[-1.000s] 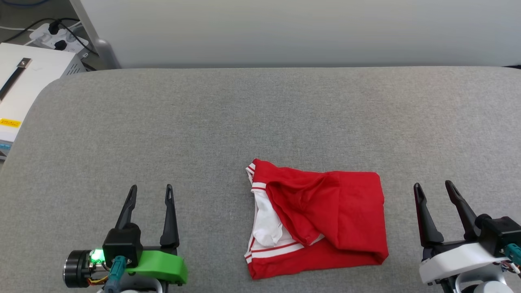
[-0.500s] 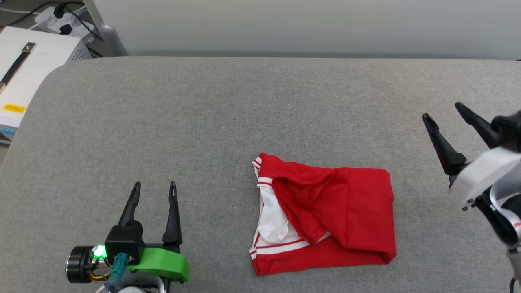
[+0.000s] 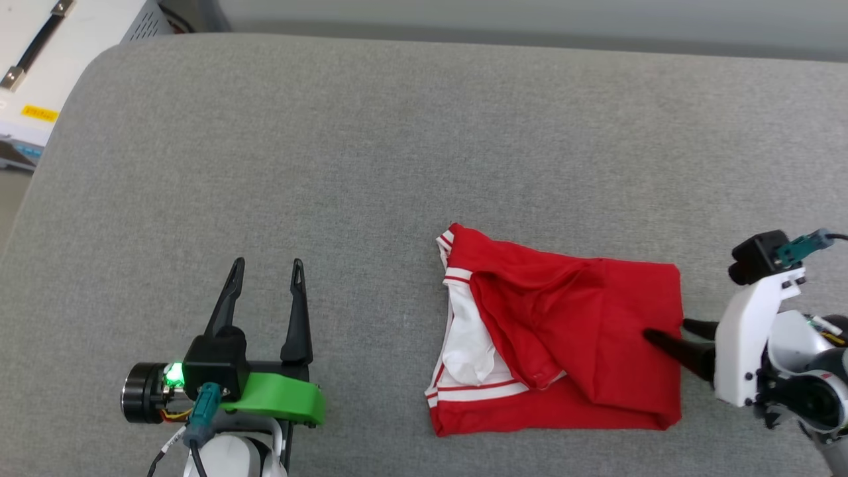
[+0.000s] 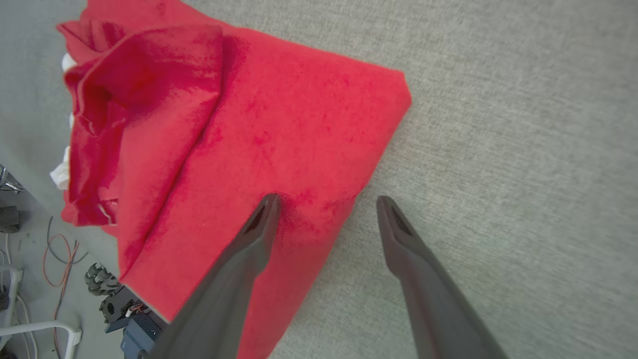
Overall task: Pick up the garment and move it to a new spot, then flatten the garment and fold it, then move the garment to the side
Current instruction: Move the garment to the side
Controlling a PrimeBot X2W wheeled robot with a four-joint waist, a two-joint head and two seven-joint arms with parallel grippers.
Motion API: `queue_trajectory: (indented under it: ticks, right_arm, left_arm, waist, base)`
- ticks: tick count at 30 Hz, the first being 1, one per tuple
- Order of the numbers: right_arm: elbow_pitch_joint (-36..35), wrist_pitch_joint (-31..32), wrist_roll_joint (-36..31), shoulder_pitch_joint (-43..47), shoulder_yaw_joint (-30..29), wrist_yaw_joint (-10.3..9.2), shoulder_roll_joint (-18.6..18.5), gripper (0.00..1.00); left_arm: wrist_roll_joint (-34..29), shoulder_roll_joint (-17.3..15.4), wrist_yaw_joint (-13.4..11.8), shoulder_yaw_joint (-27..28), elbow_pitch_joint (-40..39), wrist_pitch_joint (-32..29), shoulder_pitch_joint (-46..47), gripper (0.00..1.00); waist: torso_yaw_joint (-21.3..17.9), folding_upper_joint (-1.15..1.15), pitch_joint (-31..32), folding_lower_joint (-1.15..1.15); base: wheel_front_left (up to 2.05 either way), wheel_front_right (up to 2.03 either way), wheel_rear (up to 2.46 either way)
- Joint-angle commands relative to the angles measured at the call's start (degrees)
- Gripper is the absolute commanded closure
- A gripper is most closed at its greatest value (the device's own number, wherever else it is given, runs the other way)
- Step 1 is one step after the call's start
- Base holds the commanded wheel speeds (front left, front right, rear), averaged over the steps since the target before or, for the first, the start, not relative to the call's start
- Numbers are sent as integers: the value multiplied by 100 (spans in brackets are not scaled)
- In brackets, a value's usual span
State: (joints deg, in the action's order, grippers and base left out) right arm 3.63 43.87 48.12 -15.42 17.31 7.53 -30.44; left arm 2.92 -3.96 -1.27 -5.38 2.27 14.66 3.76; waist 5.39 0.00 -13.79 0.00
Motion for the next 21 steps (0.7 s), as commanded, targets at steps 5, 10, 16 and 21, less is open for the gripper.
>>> queue_trajectory:
  ticks: [5, 10, 16, 21]
  right_arm:
    - [366, -88, 24, 149, 376, -4, 276, 0]
    - [646, -441, 28, 204, 646, -4, 318, 100]
    - [503, -1106, -81, -178, 748, -4, 82, 100]
    - [69, -1421, -326, -653, 917, -4, -283, 100]
  left_arm:
    - [-18, 30, 3, -19, 34, 34, 206, 0]
    - [11, 49, -3, -46, 108, 34, 271, 0]
    - [18, 50, -16, 37, 162, 34, 146, 0]
    - [39, 44, -29, 157, 138, 34, 70, 0]
  waist:
    - [204, 0, -261, 0]
    - [265, 0, -237, 0]
    - [96, 0, -25, 0]
    - [-294, 0, 121, 0]
  base:
    - [0, 0, 0]
    - [0, 0, 0]
    - [0, 0, 0]
    - [0, 0, 0]
